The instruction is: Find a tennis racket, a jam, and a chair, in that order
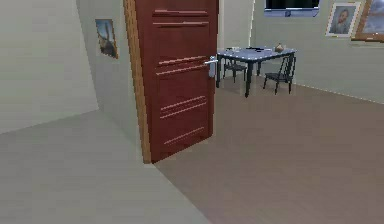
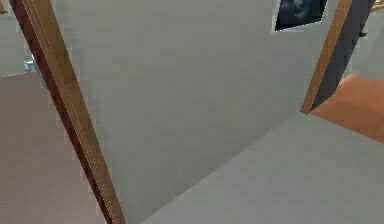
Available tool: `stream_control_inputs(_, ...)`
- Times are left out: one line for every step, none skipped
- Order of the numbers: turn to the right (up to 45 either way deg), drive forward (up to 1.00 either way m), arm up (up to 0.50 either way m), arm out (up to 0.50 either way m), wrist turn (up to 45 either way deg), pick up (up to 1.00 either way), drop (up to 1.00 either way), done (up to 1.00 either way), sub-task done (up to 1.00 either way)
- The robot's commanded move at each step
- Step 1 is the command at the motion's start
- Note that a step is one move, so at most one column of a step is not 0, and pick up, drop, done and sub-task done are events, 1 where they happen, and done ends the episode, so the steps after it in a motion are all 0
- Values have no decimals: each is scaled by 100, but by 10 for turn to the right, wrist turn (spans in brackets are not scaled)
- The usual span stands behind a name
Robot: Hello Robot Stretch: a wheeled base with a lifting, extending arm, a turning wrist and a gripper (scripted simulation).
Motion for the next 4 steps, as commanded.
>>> stream_control_inputs(90, 0, 0, 0, 0, 0, 0, 0, 0)
stream_control_inputs(0, 70, 0, 0, 0, 0, 0, 0, 0)
stream_control_inputs(270, 0, 0, 0, 0, 0, 0, 0, 0)
stream_control_inputs(0, 100, 0, 0, 0, 0, 0, 0, 0)
